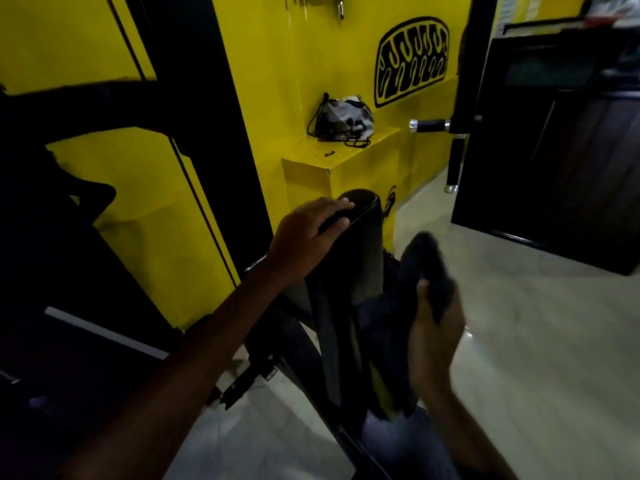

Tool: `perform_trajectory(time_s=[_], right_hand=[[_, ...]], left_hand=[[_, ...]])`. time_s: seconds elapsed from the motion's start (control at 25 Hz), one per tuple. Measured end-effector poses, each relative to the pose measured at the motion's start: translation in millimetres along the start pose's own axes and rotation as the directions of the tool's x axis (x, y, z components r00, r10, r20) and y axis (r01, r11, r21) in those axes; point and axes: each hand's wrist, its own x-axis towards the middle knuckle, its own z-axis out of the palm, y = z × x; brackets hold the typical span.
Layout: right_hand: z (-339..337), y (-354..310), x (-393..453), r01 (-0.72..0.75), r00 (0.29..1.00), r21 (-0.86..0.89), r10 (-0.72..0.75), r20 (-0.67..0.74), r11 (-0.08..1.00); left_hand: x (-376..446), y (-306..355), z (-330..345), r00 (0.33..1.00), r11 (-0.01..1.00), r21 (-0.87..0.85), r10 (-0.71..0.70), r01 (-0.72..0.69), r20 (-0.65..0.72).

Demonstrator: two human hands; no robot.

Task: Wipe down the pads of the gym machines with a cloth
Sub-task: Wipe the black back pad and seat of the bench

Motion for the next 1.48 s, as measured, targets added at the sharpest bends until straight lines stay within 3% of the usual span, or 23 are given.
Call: perform_trajectory(time_s=[0.16, 0.24, 0.32, 0.4, 0.48, 0.56, 0.72, 0.84, 0.88, 0.96, 1.08, 1.24, 1.36, 1.48], right_hand=[[40.9, -0.1, -59.5, 0.105, 0.993, -0.072, -0.101, 0.054, 0.992], [61.3, 2.4, -65.6, 0.184, 0.982, -0.159, -0.174, 0.073, 0.970], [75.2, 6.8, -69.7, 0.172, 0.984, -0.181, -0.163, 0.065, 0.968], [83.1, 15.7, -73.7, 0.203, 0.979, -0.303, -0.204, 0.029, 0.931], [82.5, 22.1, -71.5, 0.265, 0.959, -0.462, -0.282, 0.034, 0.846], [79.6, 26.0, -55.9, 0.297, 0.950, -0.462, -0.308, 0.055, 0.836], [80.9, 14.8, -34.3, 0.169, 0.984, -0.341, -0.181, -0.002, 0.925], [63.8, 16.0, -56.1, 0.251, 0.968, -0.386, -0.225, 0.112, 0.888], [52.8, 17.4, -62.4, 0.230, 0.971, -0.402, -0.180, 0.158, 0.886], [29.4, 18.1, -77.7, 0.044, 0.981, -0.353, 0.026, 0.190, 0.935], [18.9, -5.4, -89.6, -0.189, 0.976, -0.218, 0.207, 0.064, 0.957], [74.1, -28.1, -58.4, -0.110, 0.991, -0.183, 0.093, -0.101, 0.977], [107.0, -21.6, -50.4, -0.110, 0.957, -0.050, 0.092, -0.274, 0.993], [117.5, -17.5, -69.2, -0.088, 0.949, -0.234, 0.010, -0.316, 0.968]], left_hand=[[23.3, 8.0, -11.2, 0.984, 0.994, 0.020, -0.106, 0.104, 0.145], [21.7, 11.0, -5.1, 0.989, 0.985, 0.155, -0.090, 0.071, 0.121], [11.1, 12.8, 4.5, 0.997, 0.966, 0.255, -0.058, 0.042, 0.056], [9.6, 11.5, 6.8, 0.999, 0.967, 0.255, -0.028, 0.017, 0.039], [13.1, 9.8, 2.8, 0.994, 0.973, 0.230, -0.017, -0.009, 0.109], [16.5, 6.8, 2.5, 0.986, 0.984, 0.175, -0.042, 0.013, 0.161], [15.1, 2.9, 4.5, 0.985, 0.998, -0.005, -0.069, 0.070, 0.158], [15.6, 3.7, 3.4, 0.991, 0.997, -0.035, -0.063, 0.068, 0.121], [15.0, 4.1, 3.6, 0.991, 0.998, -0.027, -0.058, 0.062, 0.118], [15.5, 3.2, 3.8, 0.992, 0.999, -0.006, -0.034, 0.035, 0.125], [16.1, 1.3, 3.5, 0.993, 0.999, 0.024, 0.020, -0.023, 0.119], [17.1, -1.3, 5.0, 0.992, 0.998, 0.039, 0.042, -0.048, 0.123], [17.9, -2.9, 7.5, 0.991, 0.998, 0.032, 0.046, -0.051, 0.128], [18.7, -2.4, 8.0, 0.992, 0.996, 0.059, 0.054, -0.061, 0.111]])
